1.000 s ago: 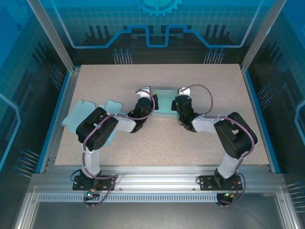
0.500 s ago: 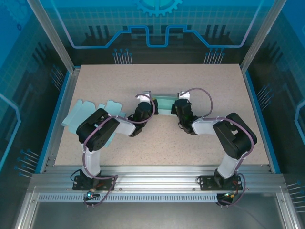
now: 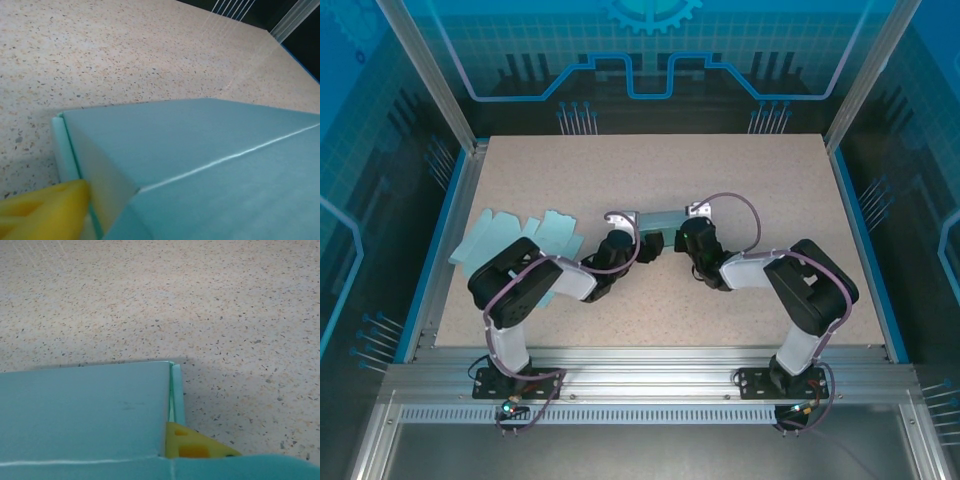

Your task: Fold the paper box

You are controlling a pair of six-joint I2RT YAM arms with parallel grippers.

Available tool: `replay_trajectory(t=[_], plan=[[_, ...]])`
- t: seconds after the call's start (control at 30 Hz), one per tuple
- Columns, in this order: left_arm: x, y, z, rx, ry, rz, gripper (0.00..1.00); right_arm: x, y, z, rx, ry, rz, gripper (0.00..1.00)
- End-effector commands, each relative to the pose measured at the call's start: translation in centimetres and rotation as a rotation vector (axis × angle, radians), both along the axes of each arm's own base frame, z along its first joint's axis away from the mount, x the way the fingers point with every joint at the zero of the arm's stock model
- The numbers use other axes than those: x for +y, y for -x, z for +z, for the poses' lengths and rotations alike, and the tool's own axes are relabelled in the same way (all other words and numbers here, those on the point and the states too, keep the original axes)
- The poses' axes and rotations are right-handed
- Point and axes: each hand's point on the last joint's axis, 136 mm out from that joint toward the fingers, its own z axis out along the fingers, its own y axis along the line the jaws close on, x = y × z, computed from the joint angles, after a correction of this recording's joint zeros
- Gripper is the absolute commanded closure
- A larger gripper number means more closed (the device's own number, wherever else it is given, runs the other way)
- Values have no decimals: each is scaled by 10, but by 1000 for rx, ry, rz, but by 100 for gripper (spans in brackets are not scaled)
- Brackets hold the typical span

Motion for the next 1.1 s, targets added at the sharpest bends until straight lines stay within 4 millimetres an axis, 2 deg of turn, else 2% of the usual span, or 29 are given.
replay_trajectory(t=[0.0, 0.03, 0.07, 0.4, 0.5, 0.63, 0.8, 0.93, 1.07], plan=[[-5, 17, 14, -3, 27, -54, 7, 10, 27, -39, 142, 39, 82, 96], [-1, 19, 15, 1, 22, -50, 2, 10, 27, -39, 142, 39, 81, 96], [2, 23, 15, 6, 14, -48, 1, 10, 27, -40, 142, 41, 82, 96], [27, 58, 16, 93, -29, -46, 1, 7, 27, -46, 154, 61, 69, 96], [36, 68, 24, 92, -24, -33, 1, 6, 28, -48, 160, 66, 69, 95], [51, 71, 52, 65, -76, 0, 1, 7, 28, -51, 170, 74, 74, 95], [73, 56, 109, -6, -207, 95, 1, 6, 28, -51, 172, 86, 74, 95], [57, 34, 130, 21, -264, 53, 1, 6, 29, -53, 177, 87, 78, 95], [14, 12, 129, 75, -253, -83, 1, 6, 31, -51, 175, 89, 81, 94]])
